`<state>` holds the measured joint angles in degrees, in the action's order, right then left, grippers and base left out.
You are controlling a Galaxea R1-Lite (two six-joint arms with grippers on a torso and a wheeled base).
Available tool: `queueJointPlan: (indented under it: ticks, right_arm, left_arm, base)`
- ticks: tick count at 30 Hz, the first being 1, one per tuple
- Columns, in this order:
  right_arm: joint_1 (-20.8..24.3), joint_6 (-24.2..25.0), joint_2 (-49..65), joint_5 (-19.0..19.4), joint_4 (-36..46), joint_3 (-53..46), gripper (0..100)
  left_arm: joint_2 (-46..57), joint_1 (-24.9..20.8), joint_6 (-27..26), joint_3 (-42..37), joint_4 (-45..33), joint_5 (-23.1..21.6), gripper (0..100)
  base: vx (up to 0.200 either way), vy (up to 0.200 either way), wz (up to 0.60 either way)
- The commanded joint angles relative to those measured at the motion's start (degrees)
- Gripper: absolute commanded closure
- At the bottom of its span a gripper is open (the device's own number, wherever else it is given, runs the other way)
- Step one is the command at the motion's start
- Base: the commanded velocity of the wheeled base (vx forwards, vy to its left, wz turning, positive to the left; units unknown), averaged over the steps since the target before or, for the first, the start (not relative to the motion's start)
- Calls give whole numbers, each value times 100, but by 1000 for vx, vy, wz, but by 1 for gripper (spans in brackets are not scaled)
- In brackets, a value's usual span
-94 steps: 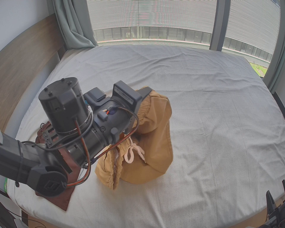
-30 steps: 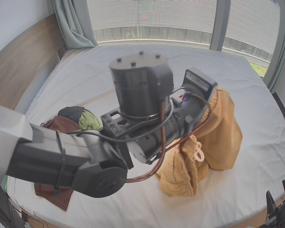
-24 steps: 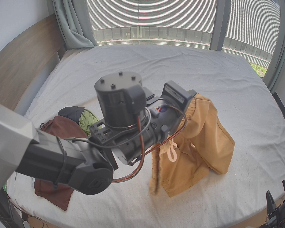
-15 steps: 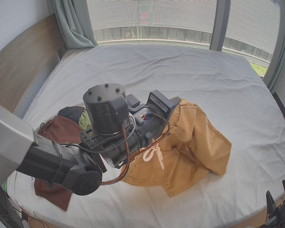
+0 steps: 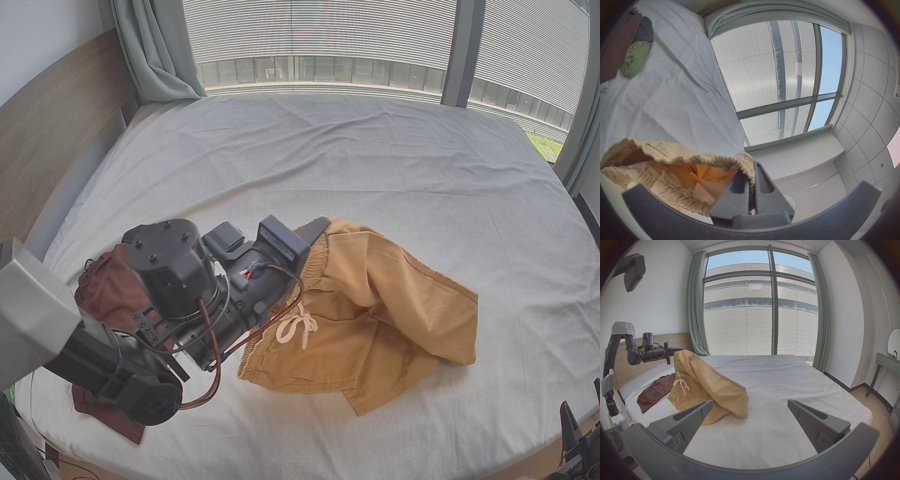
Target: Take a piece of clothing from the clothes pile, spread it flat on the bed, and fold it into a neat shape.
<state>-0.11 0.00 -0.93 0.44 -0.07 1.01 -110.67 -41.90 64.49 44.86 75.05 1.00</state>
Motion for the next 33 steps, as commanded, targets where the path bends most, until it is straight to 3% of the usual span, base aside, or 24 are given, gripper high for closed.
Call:
queueJointPlan:
  ticks: [1, 11, 17, 21, 33]
  right_arm:
    - [-7, 0, 66, 9, -1, -101, 0]
    - [-7, 0, 57, 9, -1, -92, 0]
    - [-7, 0, 57, 9, -1, -92, 0]
    - [-7, 0, 57, 9, -1, -101, 0]
    - [-7, 0, 57, 9, -1, -101, 0]
  left_arm:
    - [1, 314, -15, -584, 379, -144, 100]
    - [-95, 701, -507, -1577, 1390, -460, 100]
    - [-43, 1166, -551, -1744, 1372, -636, 100]
    - [-104, 1553, -1052, -1920, 1381, -1014, 100]
    - [-183, 2204, -1421, -2016, 1381, -1497, 100]
  base:
    - [0, 0, 0]
    - [0, 0, 0]
    - [0, 0, 0]
    - [0, 0, 0]
    - [0, 0, 0]
